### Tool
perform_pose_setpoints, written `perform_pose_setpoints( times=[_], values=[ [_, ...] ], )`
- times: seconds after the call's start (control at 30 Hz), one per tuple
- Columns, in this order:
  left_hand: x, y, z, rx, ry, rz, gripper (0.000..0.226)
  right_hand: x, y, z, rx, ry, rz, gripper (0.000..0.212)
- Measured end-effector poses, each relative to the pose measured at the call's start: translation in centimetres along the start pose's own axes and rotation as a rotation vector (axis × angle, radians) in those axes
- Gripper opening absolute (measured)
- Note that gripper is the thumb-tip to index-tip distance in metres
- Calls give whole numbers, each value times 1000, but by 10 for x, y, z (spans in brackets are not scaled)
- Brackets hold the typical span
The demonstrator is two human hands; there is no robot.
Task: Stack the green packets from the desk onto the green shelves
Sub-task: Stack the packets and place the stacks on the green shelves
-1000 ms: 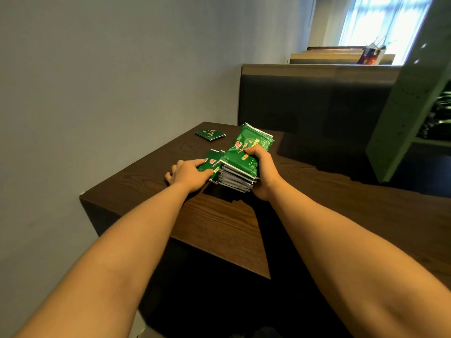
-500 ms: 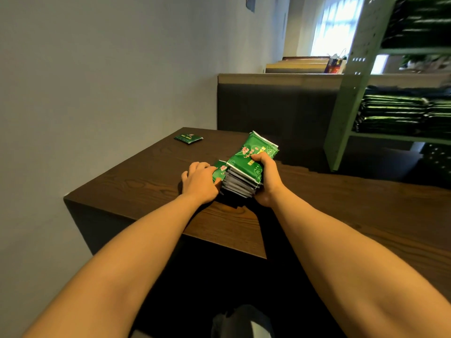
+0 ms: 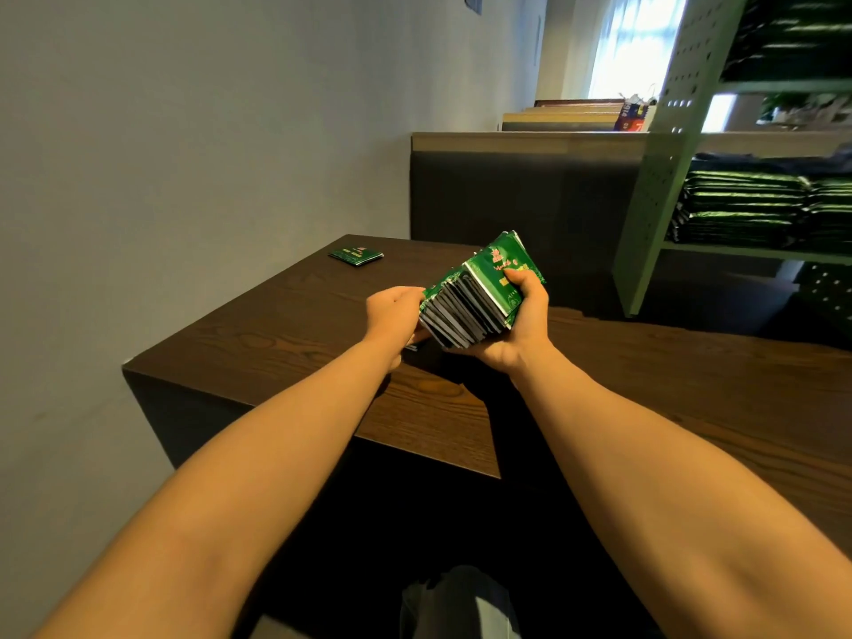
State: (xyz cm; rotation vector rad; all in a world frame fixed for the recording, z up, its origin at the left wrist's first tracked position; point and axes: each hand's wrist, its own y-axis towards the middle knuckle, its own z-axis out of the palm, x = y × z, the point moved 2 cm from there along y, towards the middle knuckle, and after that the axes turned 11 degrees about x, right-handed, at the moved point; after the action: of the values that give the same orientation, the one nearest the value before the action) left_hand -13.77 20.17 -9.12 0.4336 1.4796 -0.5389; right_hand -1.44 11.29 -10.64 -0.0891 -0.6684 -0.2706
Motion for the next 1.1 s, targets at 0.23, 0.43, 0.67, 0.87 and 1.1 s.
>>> perform_pose_setpoints(
  times=[0.23, 0.43, 0.67, 0.87, 1.1],
  values=[
    [-2, 8, -5, 69, 240, 125, 16, 4, 2, 3, 40, 45, 4, 71],
    [1, 17, -18, 19, 496, 259, 24, 4, 7, 3, 41, 9, 26, 70],
    [38, 29, -43, -199, 1103, -151, 51, -4, 9, -11, 15, -25, 17, 64],
    [38, 32, -44, -249, 879, -49, 21, -6, 8, -14, -35, -72, -1, 42],
    [18, 17, -53, -324, 135, 93, 22, -1, 13, 9, -223, -404, 32, 97]
  ],
)
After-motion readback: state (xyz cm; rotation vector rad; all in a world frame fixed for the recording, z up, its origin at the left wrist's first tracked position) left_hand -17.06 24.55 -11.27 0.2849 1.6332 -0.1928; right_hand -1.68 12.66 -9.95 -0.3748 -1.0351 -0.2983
